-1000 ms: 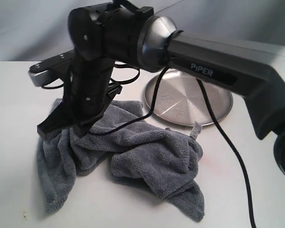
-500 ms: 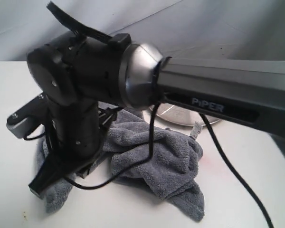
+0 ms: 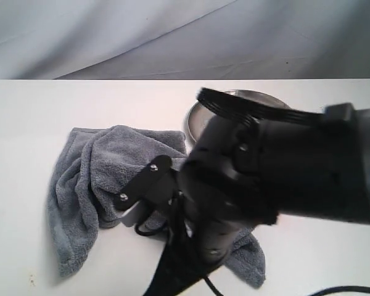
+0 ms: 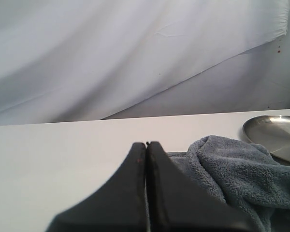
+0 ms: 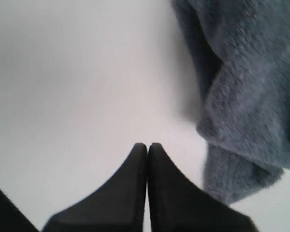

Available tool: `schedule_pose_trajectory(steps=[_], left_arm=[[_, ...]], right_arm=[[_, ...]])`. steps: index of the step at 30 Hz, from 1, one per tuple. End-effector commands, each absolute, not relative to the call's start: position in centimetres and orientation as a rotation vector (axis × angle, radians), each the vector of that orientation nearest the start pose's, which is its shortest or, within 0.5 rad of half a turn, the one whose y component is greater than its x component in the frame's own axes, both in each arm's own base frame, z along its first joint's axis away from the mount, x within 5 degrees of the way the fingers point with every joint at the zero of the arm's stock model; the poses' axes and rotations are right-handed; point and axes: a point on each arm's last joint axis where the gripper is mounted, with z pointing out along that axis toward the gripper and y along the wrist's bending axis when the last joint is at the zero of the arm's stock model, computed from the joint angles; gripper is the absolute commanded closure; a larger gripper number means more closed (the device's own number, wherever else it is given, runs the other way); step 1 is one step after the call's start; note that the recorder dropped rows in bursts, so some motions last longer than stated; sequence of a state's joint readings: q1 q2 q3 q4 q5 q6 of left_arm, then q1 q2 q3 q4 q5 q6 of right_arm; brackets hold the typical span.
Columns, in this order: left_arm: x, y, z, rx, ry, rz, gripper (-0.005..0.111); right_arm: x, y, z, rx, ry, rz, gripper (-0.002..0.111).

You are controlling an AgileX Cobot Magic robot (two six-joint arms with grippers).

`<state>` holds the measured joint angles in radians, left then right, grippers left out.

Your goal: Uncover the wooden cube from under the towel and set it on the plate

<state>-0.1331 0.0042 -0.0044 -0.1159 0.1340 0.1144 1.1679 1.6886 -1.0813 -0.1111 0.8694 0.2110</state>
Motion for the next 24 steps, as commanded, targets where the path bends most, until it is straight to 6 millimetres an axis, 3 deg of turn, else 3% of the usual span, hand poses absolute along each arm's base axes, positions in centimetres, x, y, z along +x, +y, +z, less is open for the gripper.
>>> schedule_pose_trajectory(steps=[1,6,11,22,24], left_arm=[[5.6,-0.9,20.1,0.12,1.612,-0.123,0.107],[5.6,-0.9,20.1,0.12,1.612,-0.123,0.107],[5.6,-0.9,20.1,0.12,1.612,-0.123,0.107],[5.6,-0.9,20.1,0.12,1.612,-0.123,0.107],[5.6,-0.9,20.1,0.12,1.612,-0.123,0.107]], right_arm=[[13.4,25.7,20.2,-1.302,2.559,-0.024,0.108],[15.1,21.9,19.6,-1.149,2.63,-0.036,0.108],[18.2,18.7,19.3,-0.928,2.714,-0.058,0.108],[24.4,14.5,19.7,-0.546,2.665,0.019,0.108],[26.5,14.3,20.3,-0.486,2.627,0.037,0.108]])
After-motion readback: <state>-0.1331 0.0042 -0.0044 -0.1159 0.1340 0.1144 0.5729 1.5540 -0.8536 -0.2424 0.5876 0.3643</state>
